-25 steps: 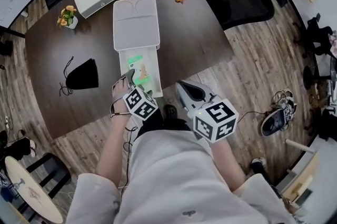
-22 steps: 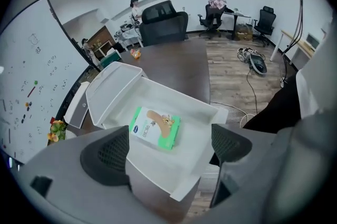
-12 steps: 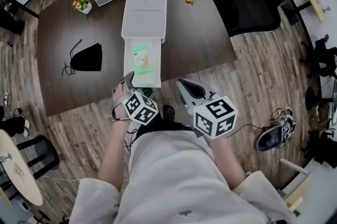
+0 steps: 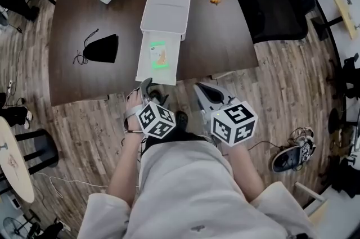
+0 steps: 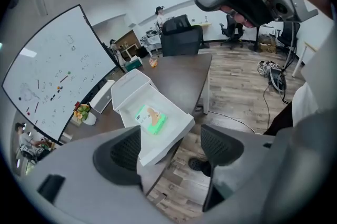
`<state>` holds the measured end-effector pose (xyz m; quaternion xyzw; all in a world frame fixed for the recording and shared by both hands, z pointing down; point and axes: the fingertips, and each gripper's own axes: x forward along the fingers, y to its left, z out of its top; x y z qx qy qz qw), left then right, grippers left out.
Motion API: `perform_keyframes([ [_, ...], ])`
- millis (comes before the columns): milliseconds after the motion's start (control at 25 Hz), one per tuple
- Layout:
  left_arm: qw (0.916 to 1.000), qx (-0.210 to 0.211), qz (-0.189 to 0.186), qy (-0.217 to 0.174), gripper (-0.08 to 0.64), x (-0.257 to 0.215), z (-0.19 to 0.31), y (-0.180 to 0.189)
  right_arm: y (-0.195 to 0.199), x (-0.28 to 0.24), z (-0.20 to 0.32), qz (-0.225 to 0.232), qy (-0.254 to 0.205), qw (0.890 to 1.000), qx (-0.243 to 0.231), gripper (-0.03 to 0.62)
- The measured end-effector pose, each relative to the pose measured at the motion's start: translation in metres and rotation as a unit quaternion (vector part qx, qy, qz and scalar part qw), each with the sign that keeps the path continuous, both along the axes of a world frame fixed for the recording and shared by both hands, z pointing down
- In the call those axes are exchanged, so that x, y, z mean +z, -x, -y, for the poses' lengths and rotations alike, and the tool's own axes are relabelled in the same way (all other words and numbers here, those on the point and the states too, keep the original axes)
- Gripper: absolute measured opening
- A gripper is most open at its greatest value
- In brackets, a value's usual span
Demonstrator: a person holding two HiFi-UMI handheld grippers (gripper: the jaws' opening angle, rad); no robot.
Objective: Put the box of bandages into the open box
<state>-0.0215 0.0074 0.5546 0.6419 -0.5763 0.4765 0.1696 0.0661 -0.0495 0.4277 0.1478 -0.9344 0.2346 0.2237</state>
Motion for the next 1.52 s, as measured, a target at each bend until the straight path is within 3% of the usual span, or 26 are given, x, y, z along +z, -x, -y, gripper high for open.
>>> perform_keyframes([
  [480,0.9922,-0.064,0.008,-0.107,0.190,-0.064,-0.016,-0.001,0.012,-0.007,-0.013,0.017,-0.022,0.999,-0.030,0.005],
  [800,0.9741,-0.108,-0.007,-0.199,0.113,-0.118,-0.025,0.006,0.031,-0.030,-0.021,0.048,-0.062,0.996,-0.040,0.005],
  [1240,0.9520,-0.155,-0.091,-0.248,0.041,-0.141,-0.036,0.012,0.041,-0.053,-0.038,0.070,-0.112,0.990,-0.052,0.005],
  [1520,0.9294,-0.180,-0.142,-0.289,0.013,-0.164,-0.037,0.016,0.041,-0.059,-0.043,0.071,-0.134,0.986,-0.063,0.005],
])
